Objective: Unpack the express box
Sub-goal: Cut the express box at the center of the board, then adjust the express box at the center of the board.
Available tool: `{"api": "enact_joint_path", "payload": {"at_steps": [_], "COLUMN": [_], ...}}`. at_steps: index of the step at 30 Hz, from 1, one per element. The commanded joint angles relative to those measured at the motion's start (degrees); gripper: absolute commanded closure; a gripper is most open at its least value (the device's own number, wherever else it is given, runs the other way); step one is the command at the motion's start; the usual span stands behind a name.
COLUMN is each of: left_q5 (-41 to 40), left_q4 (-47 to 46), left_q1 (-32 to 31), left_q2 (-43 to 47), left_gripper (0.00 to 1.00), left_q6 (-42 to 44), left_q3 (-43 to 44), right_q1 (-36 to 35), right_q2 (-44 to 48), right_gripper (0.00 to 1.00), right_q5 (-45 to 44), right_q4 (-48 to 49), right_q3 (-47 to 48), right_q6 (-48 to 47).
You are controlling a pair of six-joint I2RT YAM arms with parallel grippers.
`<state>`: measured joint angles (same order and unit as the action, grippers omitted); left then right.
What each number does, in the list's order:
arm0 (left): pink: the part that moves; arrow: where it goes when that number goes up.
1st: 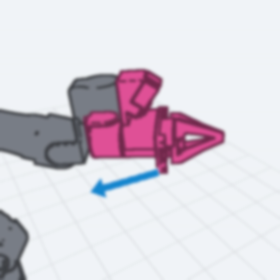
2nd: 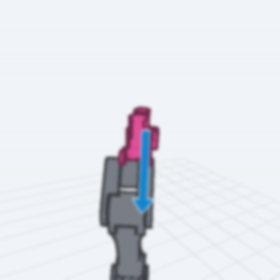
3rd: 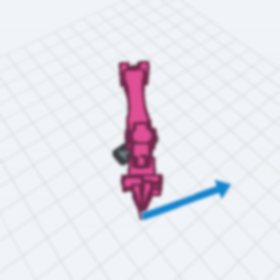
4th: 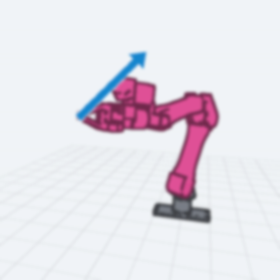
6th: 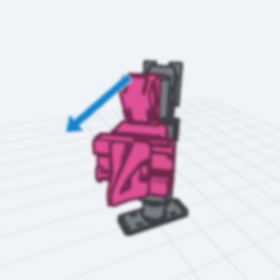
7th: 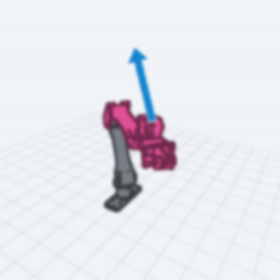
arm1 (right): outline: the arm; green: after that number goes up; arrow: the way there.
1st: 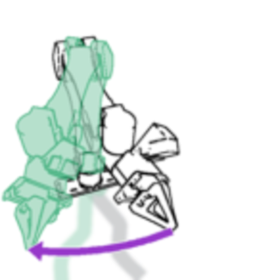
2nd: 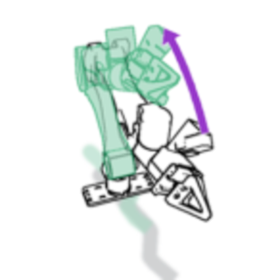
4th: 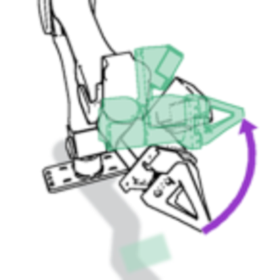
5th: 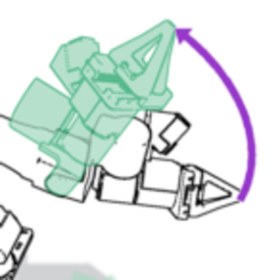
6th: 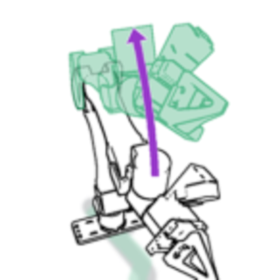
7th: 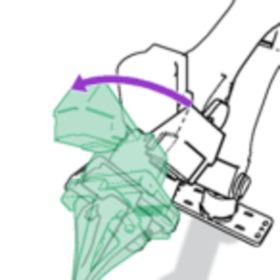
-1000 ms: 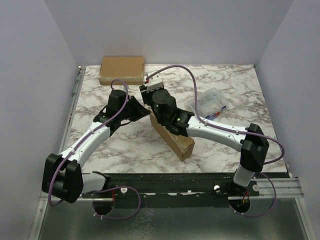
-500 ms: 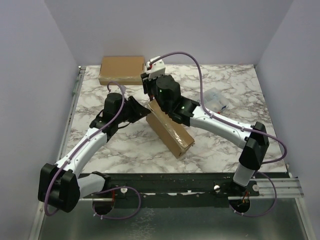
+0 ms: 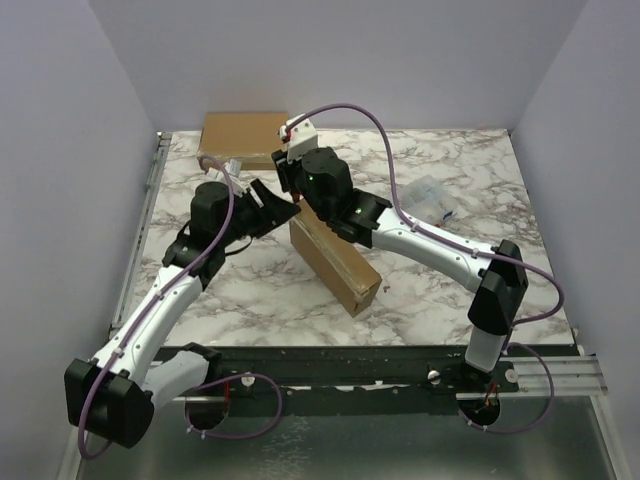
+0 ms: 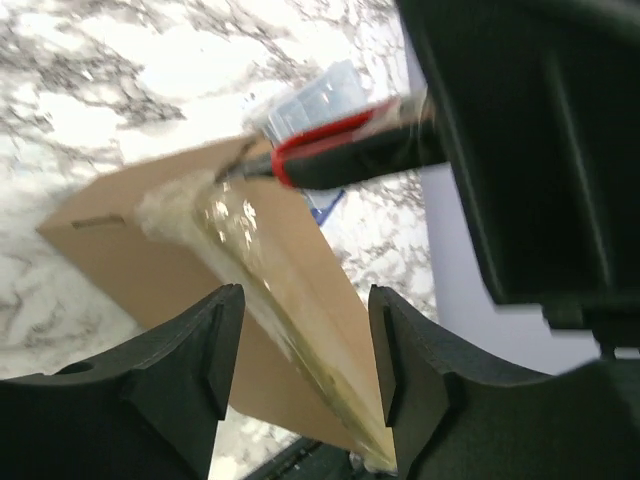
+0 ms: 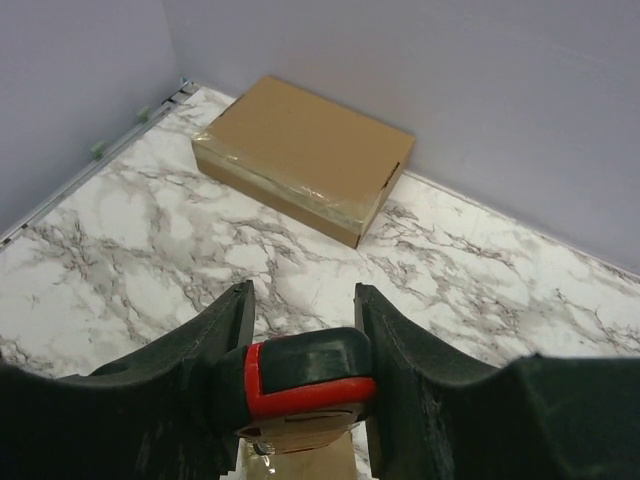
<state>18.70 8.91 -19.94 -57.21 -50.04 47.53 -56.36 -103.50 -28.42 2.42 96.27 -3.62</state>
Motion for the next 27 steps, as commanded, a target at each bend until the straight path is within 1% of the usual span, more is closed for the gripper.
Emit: {"api": "enact_joint_path", "payload": {"at_steps": [1,3,4,8,12,14,16,19,20,21,23,27], "left_q5": [-3.6,-4.2,-4.6,-7.1,-8.2,-7.8,-6.4,-3.6,-2.3,-0.9,1.6,3.5], "left_q4": [2.2,2.3,2.4,2.6,2.9,3.0,3.0,3.2,3.4,3.5,3.8,3.9], "left_q1": [0.7,0.7,0.7,0.7,0.7,0.9,0.9,1.8,2.7,3.7,5.3,6.7], "left_q2": [-7.3,-9.9,-10.6,-10.0,-10.4,-10.5,-9.4,-6.4,-5.6,-5.1,-5.6,-10.8], "left_gripper": [0.46,0.52,0.54,0.54,0.54,0.54,0.48,0.27,0.19,0.14,0.07,0.04], "left_q6": [2.0,2.2,2.4,2.7,3.2,3.3,3.8,5.9,6.3,6.9,8.3,11.2], "left_q3": [3.4,3.2,2.9,0.1,-1.3,-1.1,-0.1,3.2,4.5,5.8,8.5,12.4], "right_q1": [-0.3,-0.3,-0.3,-0.3,-0.3,-0.3,-0.2,1.3,1.9,2.3,2.4,2.4], "right_q2": [-0.5,-0.4,-0.4,-0.4,-1.2,-1.5,-1.8,0.8,2.6,4.7,8.7,13.5], "right_gripper": [1.0,1.0,1.0,1.0,1.0,1.0,1.0,1.0,1.0,1.0,1.0,1.0], "right_q5": [2.0,2.1,2.1,1.9,2.4,0.5,-3.4,-6.5,-6.9,-7.3,-8.4,-10.6], "right_q4": [-0.7,-1.5,-1.9,-2.2,-5.6,-7.0,-10.1,-18.0,-20.9,-23.7,-30.8,-53.9], "right_q3": [3.0,3.8,4.3,7.0,11.3,13.6,16.3,17.2,16.0,14.4,12.1,13.4], "right_q6": [0.4,0.8,0.9,1.1,1.8,1.5,0.9,1.7,2.8,3.3,5.4,13.5]}}
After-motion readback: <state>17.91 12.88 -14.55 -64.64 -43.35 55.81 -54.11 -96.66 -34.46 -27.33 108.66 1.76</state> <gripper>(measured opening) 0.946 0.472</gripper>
